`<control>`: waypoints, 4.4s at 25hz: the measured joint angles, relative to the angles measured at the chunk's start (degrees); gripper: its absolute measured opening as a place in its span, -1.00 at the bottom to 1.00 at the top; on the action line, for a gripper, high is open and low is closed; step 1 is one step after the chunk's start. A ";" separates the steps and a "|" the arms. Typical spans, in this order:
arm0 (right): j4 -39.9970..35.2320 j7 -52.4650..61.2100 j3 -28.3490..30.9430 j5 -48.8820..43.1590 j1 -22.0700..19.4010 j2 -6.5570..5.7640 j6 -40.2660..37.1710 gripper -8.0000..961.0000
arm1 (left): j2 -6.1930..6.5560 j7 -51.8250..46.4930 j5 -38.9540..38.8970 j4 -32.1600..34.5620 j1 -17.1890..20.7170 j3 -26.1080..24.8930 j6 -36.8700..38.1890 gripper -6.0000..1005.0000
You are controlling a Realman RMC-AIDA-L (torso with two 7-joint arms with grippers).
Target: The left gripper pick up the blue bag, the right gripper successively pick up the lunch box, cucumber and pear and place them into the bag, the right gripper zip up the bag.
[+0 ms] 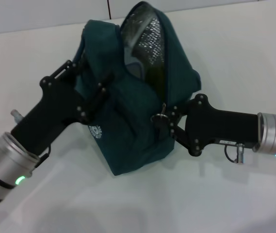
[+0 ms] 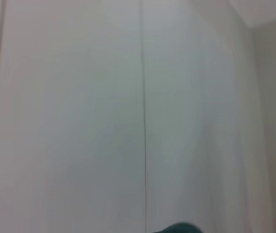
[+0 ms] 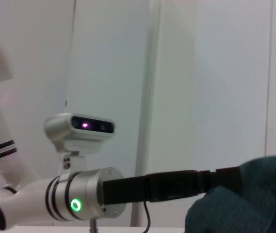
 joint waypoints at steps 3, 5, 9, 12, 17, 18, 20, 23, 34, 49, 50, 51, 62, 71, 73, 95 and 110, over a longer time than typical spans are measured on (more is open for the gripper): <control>-0.06 -0.91 -0.15 0.08 0.99 0.00 -0.07 -0.97 | 0.21 -7.56 0.02 -2.65 -0.87 0.12 1.05 -0.11; -0.14 -1.02 -0.45 0.09 1.91 0.00 -0.08 -0.97 | 0.15 -11.09 0.01 -4.69 -1.04 0.09 1.77 -0.01; -0.57 -1.02 -0.77 0.05 3.24 0.00 0.12 -0.97 | 0.13 -14.89 -0.81 -6.37 -0.79 -0.16 2.38 0.26; -0.64 -0.95 -1.35 -0.03 3.88 0.00 0.33 -0.97 | 0.13 -15.26 -2.08 -6.40 0.07 -0.16 2.92 0.48; -0.66 -1.00 -2.14 0.12 4.17 0.00 0.39 -0.97 | 0.14 -15.35 -4.68 -6.43 1.92 -0.14 6.66 0.78; -0.66 -1.00 -2.14 0.12 4.17 0.00 0.39 -0.97 | 0.15 -15.38 -4.67 -6.43 2.14 -0.14 7.58 0.78; -0.84 -1.00 -2.16 0.13 4.23 0.00 0.38 -0.97 | 0.23 -15.37 -4.48 -6.75 2.51 0.07 9.58 0.78; -1.36 -1.02 -2.21 0.77 4.33 -0.01 0.13 -0.97 | 0.23 -15.41 -2.26 -9.37 2.81 0.35 13.36 0.77; -4.73 -3.26 -22.71 24.16 6.61 0.00 8.39 -0.97 | 0.33 -16.20 1.31 -13.16 10.25 0.24 17.69 0.76; -16.28 -5.59 -40.98 37.92 4.77 0.00 19.99 -0.97 | -0.35 -16.00 3.54 -11.36 14.18 -0.01 7.98 0.75; -16.29 -5.62 -41.16 38.38 4.72 -0.01 20.00 -0.97 | -0.35 -16.00 3.47 -11.34 13.94 0.02 7.42 0.75; -16.34 -5.64 -41.35 38.79 4.64 0.00 20.01 -0.97 | -0.35 -16.00 3.48 -11.33 13.77 0.08 7.16 0.75; -16.66 -5.69 -42.04 39.55 4.27 0.00 20.12 -0.97 | -0.37 -14.73 3.42 -10.68 10.49 0.01 4.39 0.75; -16.77 -5.73 -42.15 41.06 3.38 0.00 20.31 -0.97 | -0.25 -12.96 3.51 -10.27 8.41 0.04 3.47 0.75; -16.81 -5.73 -42.09 41.07 3.10 0.00 20.31 -0.97 | -0.22 -12.74 3.50 -10.27 7.99 0.03 3.46 0.74; -16.74 -5.73 -41.79 41.09 2.97 0.00 20.31 -0.97 | -0.45 -6.91 3.02 -9.68 6.63 -0.02 2.11 0.39; -16.96 -4.43 -41.51 41.15 0.93 -0.17 20.36 -0.97 | -0.48 -1.93 2.17 -8.70 6.55 -0.14 1.33 -0.46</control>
